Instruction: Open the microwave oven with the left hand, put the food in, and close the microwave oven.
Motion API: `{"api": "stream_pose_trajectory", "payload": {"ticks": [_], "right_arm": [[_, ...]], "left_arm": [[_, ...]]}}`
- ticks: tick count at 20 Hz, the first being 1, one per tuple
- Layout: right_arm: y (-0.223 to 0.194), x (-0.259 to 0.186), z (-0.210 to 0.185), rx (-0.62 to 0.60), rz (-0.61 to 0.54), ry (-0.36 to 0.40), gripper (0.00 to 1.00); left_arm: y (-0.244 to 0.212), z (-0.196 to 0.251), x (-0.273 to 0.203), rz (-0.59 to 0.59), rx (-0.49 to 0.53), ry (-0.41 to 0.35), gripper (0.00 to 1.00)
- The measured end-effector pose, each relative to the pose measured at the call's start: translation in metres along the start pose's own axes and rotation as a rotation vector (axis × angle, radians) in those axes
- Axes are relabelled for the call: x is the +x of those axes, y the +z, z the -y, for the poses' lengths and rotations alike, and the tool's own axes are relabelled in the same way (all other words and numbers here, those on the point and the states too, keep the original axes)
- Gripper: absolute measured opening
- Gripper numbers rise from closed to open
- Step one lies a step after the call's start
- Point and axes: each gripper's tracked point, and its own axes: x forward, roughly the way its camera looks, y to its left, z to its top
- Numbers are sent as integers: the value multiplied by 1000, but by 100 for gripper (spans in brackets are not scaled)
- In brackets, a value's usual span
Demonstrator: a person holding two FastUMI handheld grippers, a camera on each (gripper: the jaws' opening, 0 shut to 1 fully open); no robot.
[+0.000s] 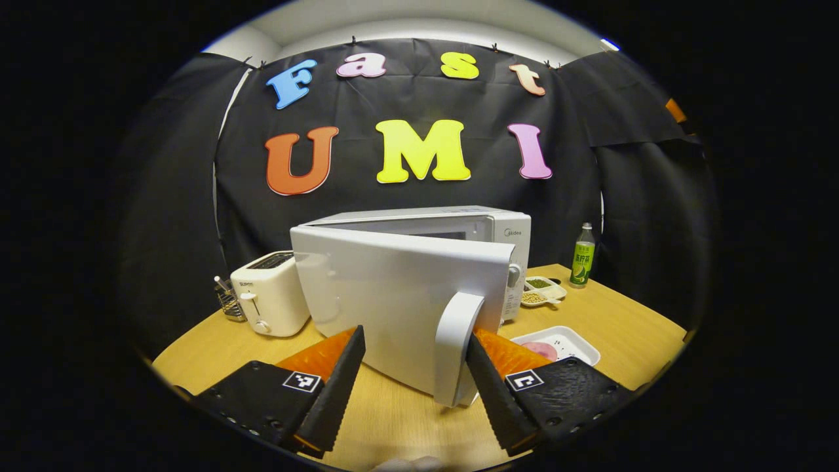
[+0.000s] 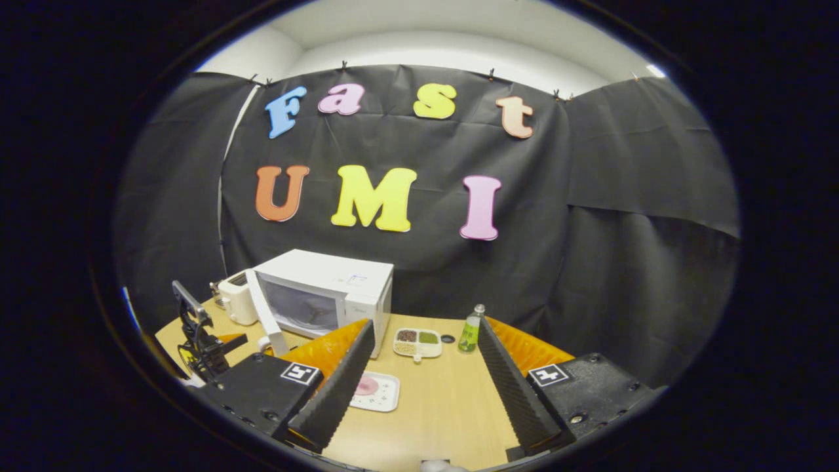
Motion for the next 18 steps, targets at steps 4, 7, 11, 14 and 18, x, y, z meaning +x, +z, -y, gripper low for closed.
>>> {"api": "stream_pose_trajectory", "payload": {"ticks": [4, 7, 11, 14, 18], "right_arm": [[-3, 1, -21, 4, 0, 38, 100], [-11, 6, -39, 10, -11, 74, 96], [-23, 12, -68, 11, -31, 128, 100], [-31, 19, -87, 20, -49, 169, 100], [-37, 26, -99, 11, -56, 196, 96]], "left_arm": [[-3, -28, -27, -4, 15, 35, 88], [-9, -53, -48, -24, 16, 68, 88], [-13, -93, -74, -27, 38, 130, 88], [-22, -128, -92, -55, 22, 192, 88], [-30, -171, -112, -73, 35, 285, 88]]}}
